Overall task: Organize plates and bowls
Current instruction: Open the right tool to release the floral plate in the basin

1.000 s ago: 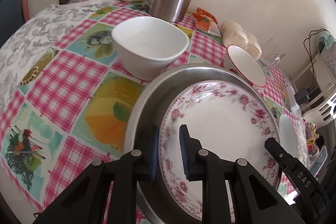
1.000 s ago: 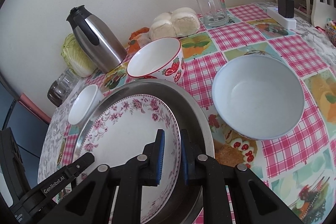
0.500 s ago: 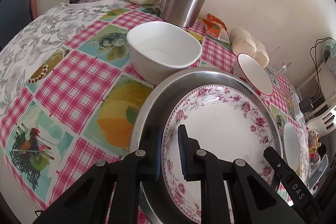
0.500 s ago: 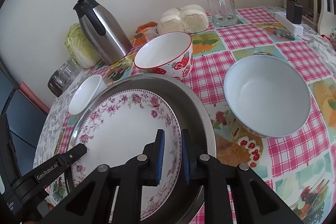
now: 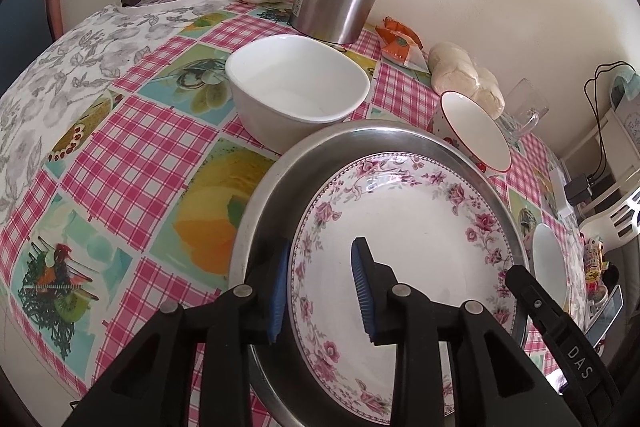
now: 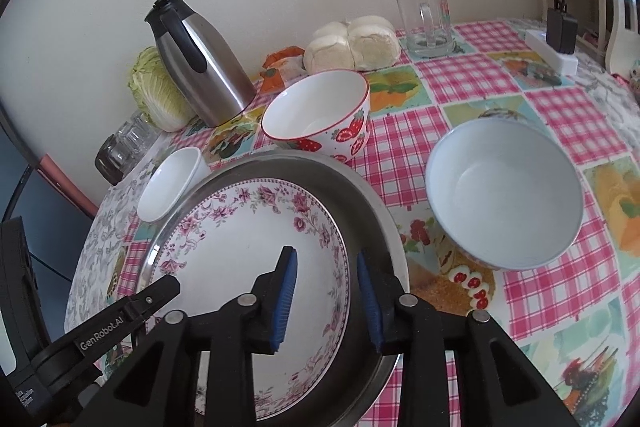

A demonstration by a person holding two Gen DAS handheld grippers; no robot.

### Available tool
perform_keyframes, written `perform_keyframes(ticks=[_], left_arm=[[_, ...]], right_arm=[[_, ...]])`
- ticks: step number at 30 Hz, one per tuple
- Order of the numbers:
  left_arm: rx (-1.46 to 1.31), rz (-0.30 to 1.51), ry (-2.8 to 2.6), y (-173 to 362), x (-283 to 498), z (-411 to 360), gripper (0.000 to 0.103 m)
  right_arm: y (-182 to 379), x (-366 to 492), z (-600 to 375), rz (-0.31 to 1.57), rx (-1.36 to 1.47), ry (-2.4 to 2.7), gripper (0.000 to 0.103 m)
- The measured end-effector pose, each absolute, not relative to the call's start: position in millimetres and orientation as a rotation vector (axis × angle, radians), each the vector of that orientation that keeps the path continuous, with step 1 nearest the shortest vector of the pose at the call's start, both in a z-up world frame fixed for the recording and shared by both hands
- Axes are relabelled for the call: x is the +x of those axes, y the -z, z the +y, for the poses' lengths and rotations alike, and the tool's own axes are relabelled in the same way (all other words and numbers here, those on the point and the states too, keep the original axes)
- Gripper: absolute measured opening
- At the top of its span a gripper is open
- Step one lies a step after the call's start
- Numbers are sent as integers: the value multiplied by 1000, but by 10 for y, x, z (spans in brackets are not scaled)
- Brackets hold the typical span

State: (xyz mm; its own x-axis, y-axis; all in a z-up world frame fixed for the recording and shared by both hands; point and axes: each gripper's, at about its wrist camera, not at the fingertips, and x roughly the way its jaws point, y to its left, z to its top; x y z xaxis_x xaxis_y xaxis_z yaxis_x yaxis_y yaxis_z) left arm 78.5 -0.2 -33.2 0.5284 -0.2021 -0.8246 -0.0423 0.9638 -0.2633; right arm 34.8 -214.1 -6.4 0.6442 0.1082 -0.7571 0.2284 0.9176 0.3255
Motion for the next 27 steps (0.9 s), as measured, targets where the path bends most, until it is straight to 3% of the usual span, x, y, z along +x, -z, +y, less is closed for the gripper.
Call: perform_keyframes(ticks=[3, 5, 9, 13, 18, 21, 25, 27], left_arm=[[-269, 1002, 105, 284, 768, -2, 38], [-260, 986, 110, 235, 747, -12, 50], [-235, 951, 105, 147, 710, -25, 61], [-202, 927, 89, 98, 696, -48, 82], [-194, 919, 78, 97, 703, -33, 84], [-183, 905, 67, 93, 700, -38, 89], [-155, 883, 49, 73, 687, -60, 96], [-141, 872, 31, 70, 684, -57, 98]], right_arm=[[3, 322, -2157, 857, 419, 66, 36], [-42, 304, -2167, 843, 420, 68, 39], [-116, 278, -2179, 824, 406, 90, 60], [-128, 273, -2209, 823, 398, 115, 74], [-95, 276, -2248, 835, 405, 129, 82], [-94, 269, -2266, 830, 407, 132, 87], [-92, 265, -2274, 827, 403, 140, 102], [-91, 263, -2279, 825, 399, 142, 103]])
